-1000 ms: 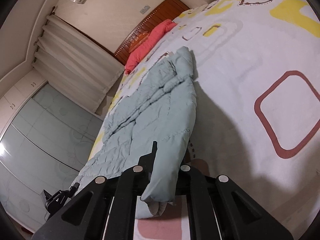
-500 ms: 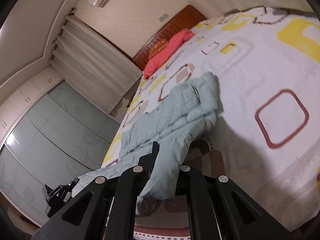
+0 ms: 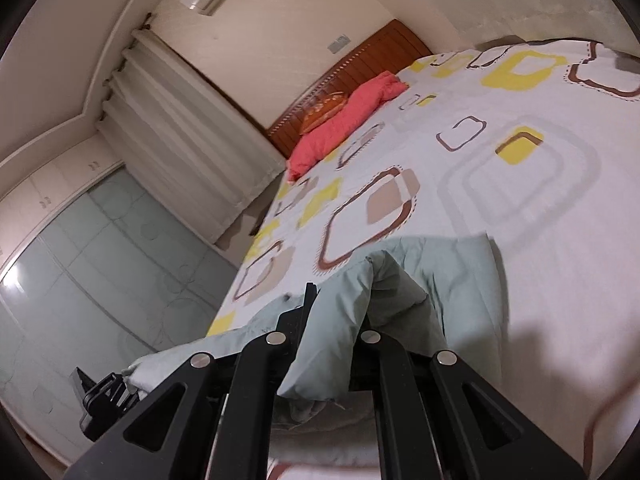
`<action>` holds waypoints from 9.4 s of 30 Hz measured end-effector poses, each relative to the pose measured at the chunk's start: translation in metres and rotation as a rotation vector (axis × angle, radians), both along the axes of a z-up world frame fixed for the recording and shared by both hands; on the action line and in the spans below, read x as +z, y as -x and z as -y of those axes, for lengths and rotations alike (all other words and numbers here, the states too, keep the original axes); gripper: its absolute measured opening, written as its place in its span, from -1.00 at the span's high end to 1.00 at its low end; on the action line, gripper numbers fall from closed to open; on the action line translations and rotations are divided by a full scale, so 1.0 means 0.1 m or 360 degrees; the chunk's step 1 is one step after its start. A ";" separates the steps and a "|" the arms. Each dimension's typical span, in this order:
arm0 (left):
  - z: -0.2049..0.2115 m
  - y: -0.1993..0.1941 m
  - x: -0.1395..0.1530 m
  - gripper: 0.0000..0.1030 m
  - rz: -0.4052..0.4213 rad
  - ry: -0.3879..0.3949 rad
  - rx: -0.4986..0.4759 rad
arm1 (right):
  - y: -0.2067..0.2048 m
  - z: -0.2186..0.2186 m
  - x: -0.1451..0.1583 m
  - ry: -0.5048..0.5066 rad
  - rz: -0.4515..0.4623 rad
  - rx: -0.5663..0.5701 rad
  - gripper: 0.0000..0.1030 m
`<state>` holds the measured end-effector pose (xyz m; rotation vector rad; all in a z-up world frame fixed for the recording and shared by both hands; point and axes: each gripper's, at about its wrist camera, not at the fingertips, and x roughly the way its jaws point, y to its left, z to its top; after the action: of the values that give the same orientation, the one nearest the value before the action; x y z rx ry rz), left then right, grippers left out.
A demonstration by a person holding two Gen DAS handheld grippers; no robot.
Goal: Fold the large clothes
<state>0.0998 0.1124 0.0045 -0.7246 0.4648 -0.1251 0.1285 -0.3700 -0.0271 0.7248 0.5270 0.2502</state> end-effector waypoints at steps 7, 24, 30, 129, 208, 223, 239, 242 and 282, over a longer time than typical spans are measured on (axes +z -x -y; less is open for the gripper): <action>0.09 -0.89 -0.44 0.89 -0.0204 -0.0108 0.0054 | -0.83 -0.03 -0.41 -0.0002 -0.0190 -0.0022 0.88; 0.17 -1.24 -0.70 -0.37 -0.0282 -0.0236 0.0037 | -1.07 0.08 -0.81 -0.0039 -0.0323 -0.0107 -0.36; 0.16 -0.93 -0.66 -0.37 -0.0290 -0.0240 0.0009 | -0.91 -0.04 -0.71 0.0042 -0.0340 -0.0073 -0.36; -0.08 -0.13 -1.49 0.62 -0.0521 0.0304 0.0227 | -0.14 -0.12 -1.17 0.0103 -0.0545 -0.0179 0.45; 1.34 0.30 -0.68 0.14 -0.0400 -0.1133 0.0037 | 0.11 -1.72 -0.39 0.1032 -0.0339 0.0206 0.14; 1.46 0.01 -1.28 0.39 -0.0602 -0.1255 -0.0024 | -0.15 -1.98 -1.07 0.1112 -0.0462 0.0255 0.13; 1.07 0.25 -1.01 -0.06 -0.0584 -0.0981 0.0020 | -0.11 -1.99 -1.08 0.1112 -0.0425 0.0243 0.13; 0.68 0.35 -0.90 -0.22 -0.0572 -0.0790 0.0144 | -0.11 -1.98 -1.08 0.1101 -0.0421 0.0244 0.13; -0.07 0.33 -1.38 0.42 -0.0507 0.0183 0.0031 | -0.10 -1.91 -0.99 0.1039 -0.0409 0.0244 0.04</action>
<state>0.0664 0.1193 -0.1337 -0.8662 0.7588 -0.0176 0.1385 -0.1785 -0.1265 0.0783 0.8567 0.1134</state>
